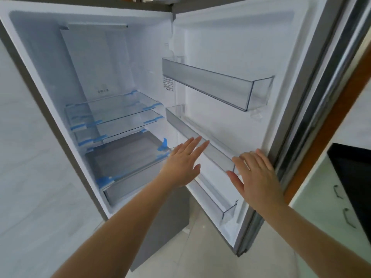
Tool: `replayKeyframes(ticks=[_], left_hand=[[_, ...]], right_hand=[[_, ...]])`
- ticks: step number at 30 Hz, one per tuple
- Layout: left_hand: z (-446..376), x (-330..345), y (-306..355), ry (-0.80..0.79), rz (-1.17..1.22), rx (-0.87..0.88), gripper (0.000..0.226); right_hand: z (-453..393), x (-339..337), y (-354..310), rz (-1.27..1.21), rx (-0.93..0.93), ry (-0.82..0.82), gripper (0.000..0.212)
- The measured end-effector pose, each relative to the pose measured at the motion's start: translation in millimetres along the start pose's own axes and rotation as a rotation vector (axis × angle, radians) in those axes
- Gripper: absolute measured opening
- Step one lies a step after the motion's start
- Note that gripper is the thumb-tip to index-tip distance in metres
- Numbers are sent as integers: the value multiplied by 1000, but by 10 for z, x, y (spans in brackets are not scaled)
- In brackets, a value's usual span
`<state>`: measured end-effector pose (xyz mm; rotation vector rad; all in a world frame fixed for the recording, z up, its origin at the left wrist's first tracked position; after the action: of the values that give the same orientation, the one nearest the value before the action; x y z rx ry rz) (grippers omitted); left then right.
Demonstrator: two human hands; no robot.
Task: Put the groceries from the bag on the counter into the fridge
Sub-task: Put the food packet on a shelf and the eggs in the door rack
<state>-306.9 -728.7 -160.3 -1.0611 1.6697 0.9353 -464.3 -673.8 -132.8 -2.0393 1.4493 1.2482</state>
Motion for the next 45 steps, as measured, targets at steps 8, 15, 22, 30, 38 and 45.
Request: replayKeyframes(ticks=[8,15,22,30,38,45], left_hand=[[-630,214,407,75,3,29,63],[-1020,322,73,126,-27,27,67],[-1298,305,-328,263,-52,198,71],[-1569,344,-590,357,14,336,71],[-1679,408,-500,405,83,323,64],[-1729,382,-413,371,60,312,66]], right_hand=[[15,135,756,-16,74,109,31],[-52,283,1152,-21,189,22,30],[-343,513,910,90,293,-6,47],[-760,858,696,228,457,99,43],[-804,852,835,218,461,200,36],[-830,919,1029,184,458,166,36]])
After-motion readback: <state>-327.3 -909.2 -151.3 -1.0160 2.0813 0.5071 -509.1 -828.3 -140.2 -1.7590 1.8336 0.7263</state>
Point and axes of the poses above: each hand's wrist, its own z-axis away from the middle knuckle, its own x-axis out of the palm, y = z × x, the point moved 10 cm from there along -z, towards the middle knuckle, and after that the axes turned 5 degrees about -x, right-handed, at the moved point
